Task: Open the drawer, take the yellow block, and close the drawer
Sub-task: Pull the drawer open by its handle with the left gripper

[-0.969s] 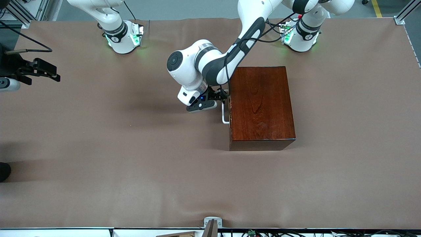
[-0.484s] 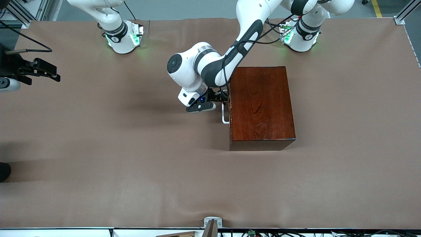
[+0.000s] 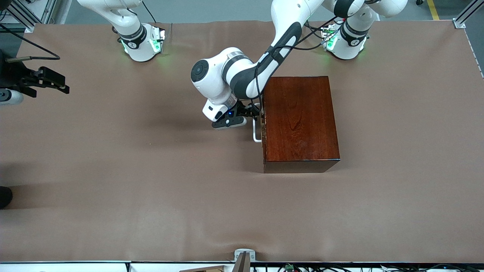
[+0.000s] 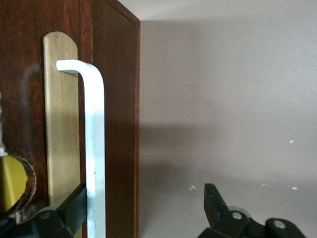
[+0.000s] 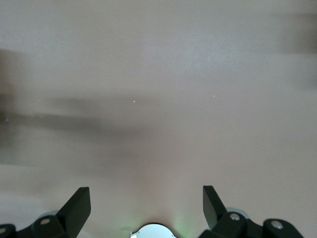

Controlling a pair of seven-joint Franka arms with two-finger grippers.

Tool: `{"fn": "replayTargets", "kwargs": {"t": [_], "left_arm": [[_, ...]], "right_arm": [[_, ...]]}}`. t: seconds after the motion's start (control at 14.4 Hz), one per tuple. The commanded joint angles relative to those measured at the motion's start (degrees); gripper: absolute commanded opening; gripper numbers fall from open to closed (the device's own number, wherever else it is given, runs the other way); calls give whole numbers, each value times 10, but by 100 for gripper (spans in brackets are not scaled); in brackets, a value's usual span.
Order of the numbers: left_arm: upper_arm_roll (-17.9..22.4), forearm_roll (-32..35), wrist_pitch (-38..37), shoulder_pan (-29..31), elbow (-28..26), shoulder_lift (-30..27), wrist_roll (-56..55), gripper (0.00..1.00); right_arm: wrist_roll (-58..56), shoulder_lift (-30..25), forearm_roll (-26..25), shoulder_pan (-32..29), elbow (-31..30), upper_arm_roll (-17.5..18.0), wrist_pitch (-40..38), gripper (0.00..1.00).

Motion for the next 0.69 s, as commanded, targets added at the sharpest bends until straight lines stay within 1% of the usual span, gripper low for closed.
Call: {"fn": "replayTargets", "kwargs": {"t": [0.0,0.35,0.62], "left_arm": [[-7,-8,24,-3,25,13,-23,100],[-8,-36,88,-3,25,13,-64,100],[-8,-49,103,-3,26,13,-81,100]], "right_arm": [[-6,-7,-5,-6,-1,7,-2,100],[-6,-7,-5,-6,-1,6,-2,100],[-6,-7,-4,-6,-1,7,-2,100]]}}
